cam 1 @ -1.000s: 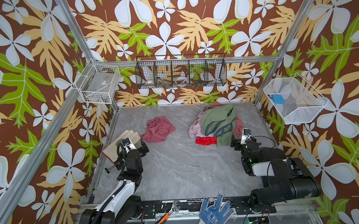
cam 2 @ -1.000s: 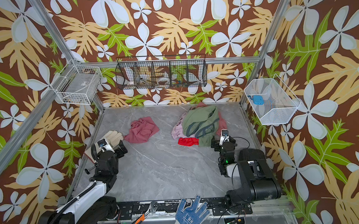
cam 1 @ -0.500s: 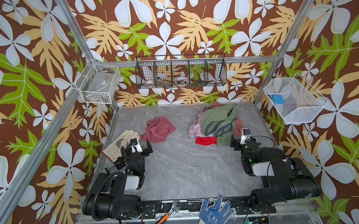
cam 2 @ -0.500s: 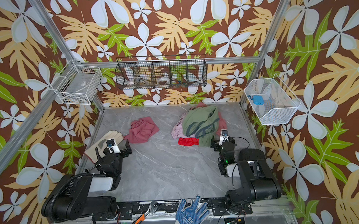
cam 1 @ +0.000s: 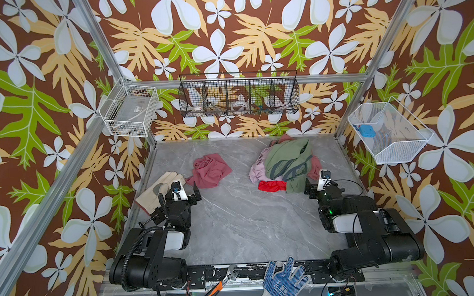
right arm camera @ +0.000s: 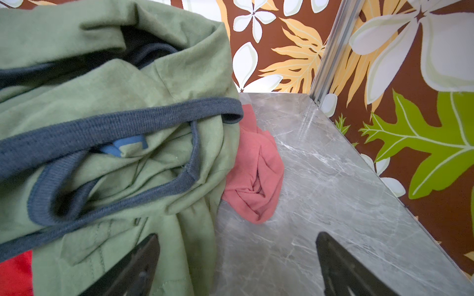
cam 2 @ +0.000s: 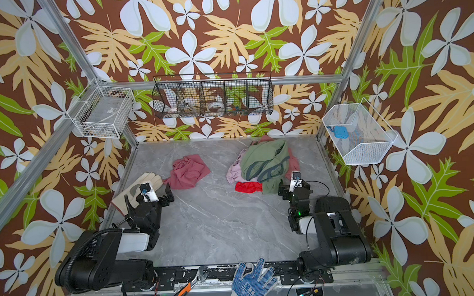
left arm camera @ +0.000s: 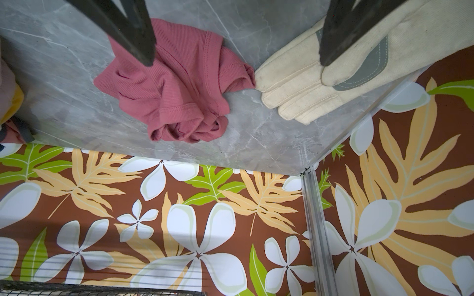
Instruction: Pick out a specific cloth from the pile
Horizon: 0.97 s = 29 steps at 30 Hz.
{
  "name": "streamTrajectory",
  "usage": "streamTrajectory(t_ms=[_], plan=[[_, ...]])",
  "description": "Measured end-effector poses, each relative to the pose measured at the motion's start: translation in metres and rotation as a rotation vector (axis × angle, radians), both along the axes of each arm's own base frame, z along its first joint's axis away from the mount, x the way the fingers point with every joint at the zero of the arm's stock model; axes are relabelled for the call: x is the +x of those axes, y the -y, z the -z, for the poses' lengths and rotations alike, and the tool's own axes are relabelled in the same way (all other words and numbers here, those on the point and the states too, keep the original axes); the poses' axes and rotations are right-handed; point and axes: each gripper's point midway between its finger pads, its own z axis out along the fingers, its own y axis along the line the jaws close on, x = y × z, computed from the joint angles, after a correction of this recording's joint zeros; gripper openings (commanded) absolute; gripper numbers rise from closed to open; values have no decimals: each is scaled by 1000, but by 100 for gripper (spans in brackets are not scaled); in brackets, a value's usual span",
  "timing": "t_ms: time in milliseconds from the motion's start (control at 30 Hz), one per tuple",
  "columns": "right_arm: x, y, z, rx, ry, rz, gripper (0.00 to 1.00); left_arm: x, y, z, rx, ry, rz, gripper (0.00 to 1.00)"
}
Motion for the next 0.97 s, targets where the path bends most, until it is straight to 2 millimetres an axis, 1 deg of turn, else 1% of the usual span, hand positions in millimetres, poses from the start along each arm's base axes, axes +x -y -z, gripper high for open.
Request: streamTrajectory(t_ms=[167,967], plan=[[0,0,0,0,0,0,100,0,0,0,0,2,0,100],[0,0,0,0,0,1,100,1,0,-2,-1,7,1,100]])
